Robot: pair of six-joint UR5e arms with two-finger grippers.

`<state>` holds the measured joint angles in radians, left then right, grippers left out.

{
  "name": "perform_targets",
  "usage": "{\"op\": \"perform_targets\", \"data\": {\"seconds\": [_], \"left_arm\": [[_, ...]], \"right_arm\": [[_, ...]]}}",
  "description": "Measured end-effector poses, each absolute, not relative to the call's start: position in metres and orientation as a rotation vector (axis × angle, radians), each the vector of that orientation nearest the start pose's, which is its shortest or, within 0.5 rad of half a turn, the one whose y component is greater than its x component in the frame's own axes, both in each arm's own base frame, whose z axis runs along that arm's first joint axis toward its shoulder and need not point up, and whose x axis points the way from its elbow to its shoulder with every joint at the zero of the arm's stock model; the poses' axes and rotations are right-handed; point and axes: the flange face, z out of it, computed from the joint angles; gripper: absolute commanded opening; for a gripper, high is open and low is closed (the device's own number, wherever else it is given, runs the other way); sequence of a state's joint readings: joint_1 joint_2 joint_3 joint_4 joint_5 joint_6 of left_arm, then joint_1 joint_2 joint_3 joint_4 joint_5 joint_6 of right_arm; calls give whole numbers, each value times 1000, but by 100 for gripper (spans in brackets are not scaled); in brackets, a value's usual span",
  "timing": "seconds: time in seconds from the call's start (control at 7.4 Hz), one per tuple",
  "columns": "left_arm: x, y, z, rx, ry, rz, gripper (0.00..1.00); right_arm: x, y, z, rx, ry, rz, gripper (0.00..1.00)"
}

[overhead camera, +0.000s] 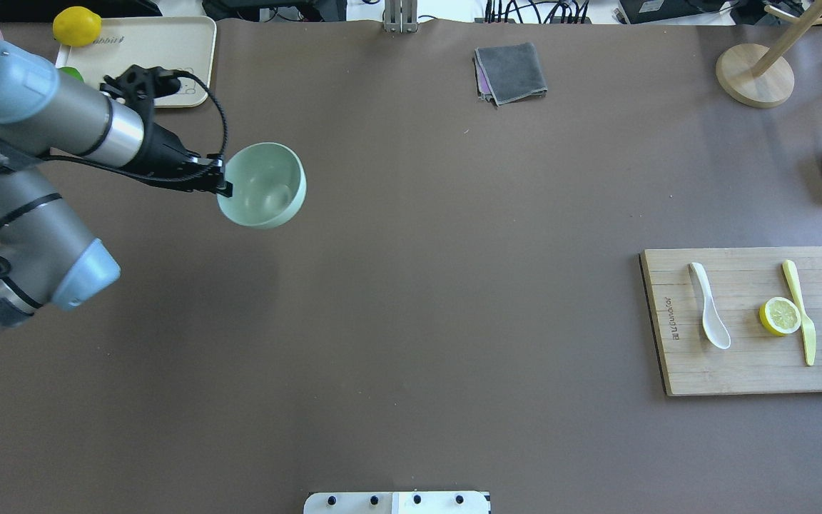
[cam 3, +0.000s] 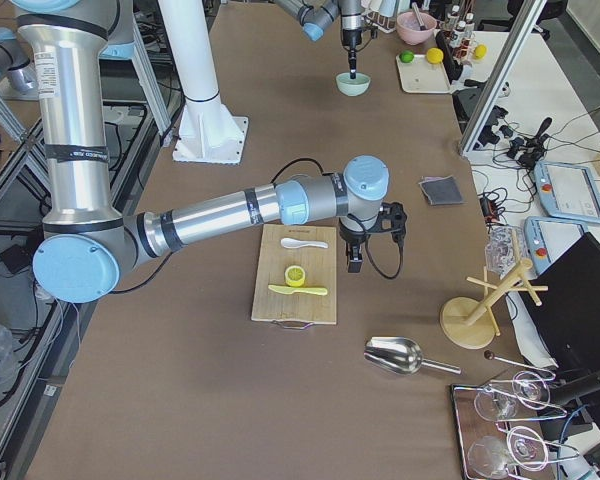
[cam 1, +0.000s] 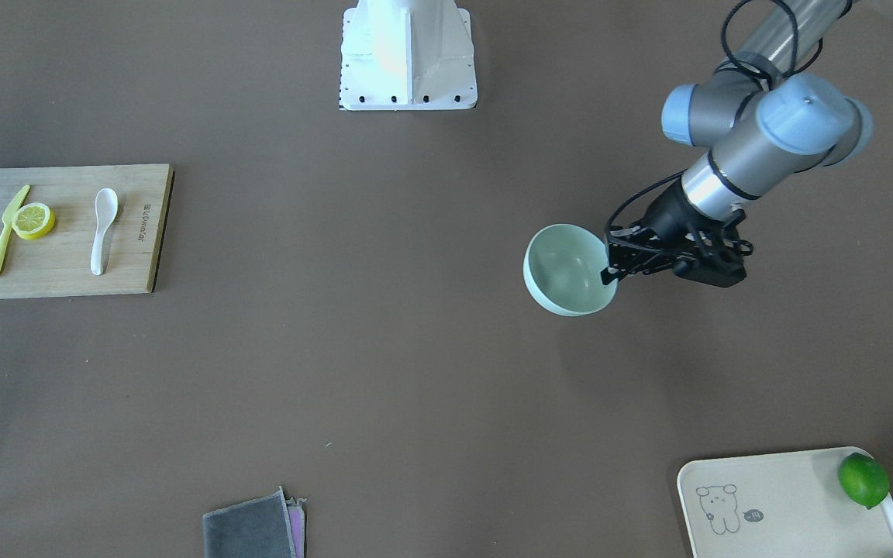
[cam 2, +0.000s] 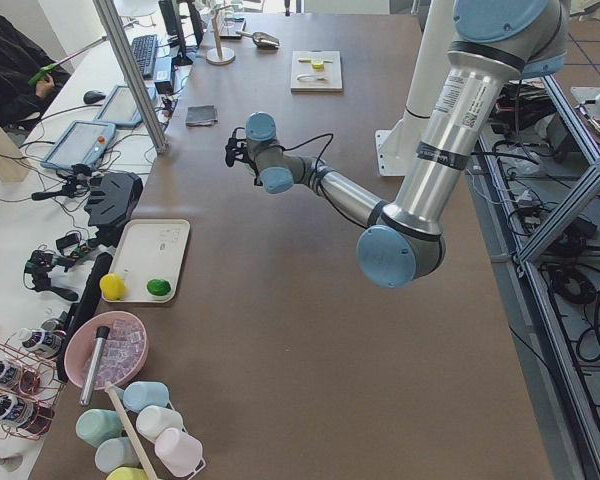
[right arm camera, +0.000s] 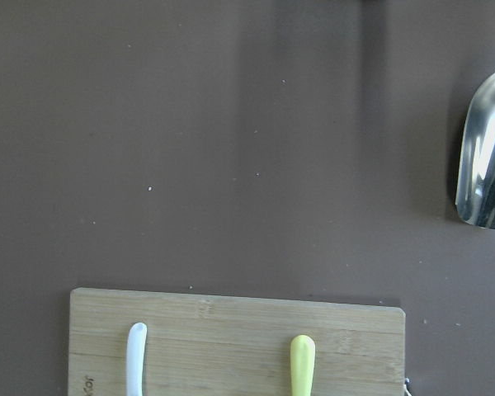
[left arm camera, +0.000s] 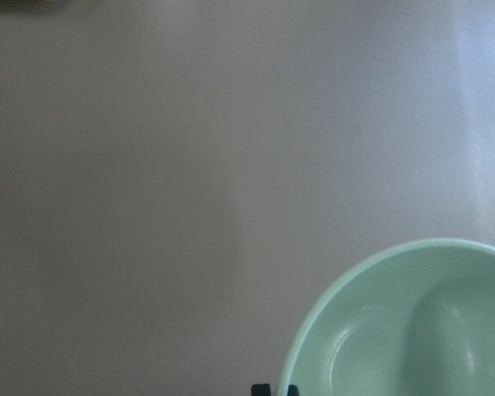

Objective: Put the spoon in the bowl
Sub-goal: 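Grip the bowl rim with the left gripper and drag it toward table center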

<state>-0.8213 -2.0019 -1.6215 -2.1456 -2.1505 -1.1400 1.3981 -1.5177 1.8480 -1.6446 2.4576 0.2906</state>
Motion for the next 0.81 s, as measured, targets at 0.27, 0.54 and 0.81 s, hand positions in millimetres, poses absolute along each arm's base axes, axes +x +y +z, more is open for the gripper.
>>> {"op": "perform_targets", "data": {"seconds": [0.27,0.54,0.81], "left_arm": [[459,-496,280,189,1107,-67,0],[511,-471,261,206,1092,-88,0],[546,-459,258,210,1073,-95,0]], "right_arm": [[-75,-513,458,-18,-929,48,100],[-114,-507,427,-55,-941,68,100],[-134,-503,415,-74,-944,68,100]]}}
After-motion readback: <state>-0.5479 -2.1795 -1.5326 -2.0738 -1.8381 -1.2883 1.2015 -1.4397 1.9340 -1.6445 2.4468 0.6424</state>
